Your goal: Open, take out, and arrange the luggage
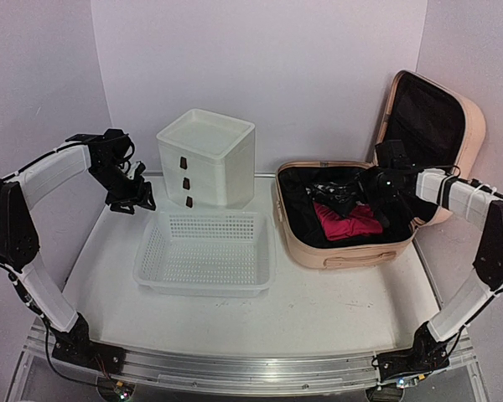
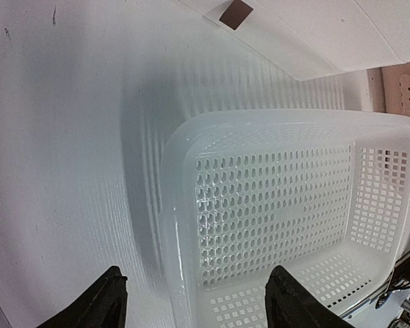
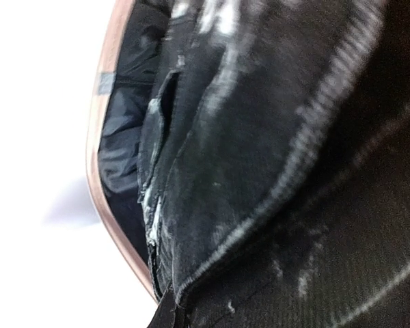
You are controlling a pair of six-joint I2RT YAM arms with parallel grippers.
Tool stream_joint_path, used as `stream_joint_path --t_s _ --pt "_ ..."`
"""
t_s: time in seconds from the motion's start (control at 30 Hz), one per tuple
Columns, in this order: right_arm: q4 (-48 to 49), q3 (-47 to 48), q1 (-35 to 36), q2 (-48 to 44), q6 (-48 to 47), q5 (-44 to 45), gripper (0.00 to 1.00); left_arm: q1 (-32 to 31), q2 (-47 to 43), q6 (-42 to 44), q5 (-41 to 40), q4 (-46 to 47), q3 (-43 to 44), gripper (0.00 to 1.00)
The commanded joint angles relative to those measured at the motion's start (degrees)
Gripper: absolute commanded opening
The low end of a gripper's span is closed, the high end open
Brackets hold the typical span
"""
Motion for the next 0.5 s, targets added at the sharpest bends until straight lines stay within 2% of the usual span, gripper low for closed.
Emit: stream_joint_path --t_s 0.0,0.3,0.47 --pt "-1.3 8.2 0.5 -6.8 -10.9 -1.1 0.0 0.2 -1.0 0.1 -0.1 1.1 2.4 0.7" --pt "-8.5 16.5 0.8 -9.5 -19.5 -4.7 0.0 0.2 -1.3 -0.9 1.2 1.2 2.6 0.7" --pt "-13.5 22.8 1.6 -9.3 -25.7 -10.5 0.0 0.3 -2.5 -3.3 2.5 1.2 2.2 0.7"
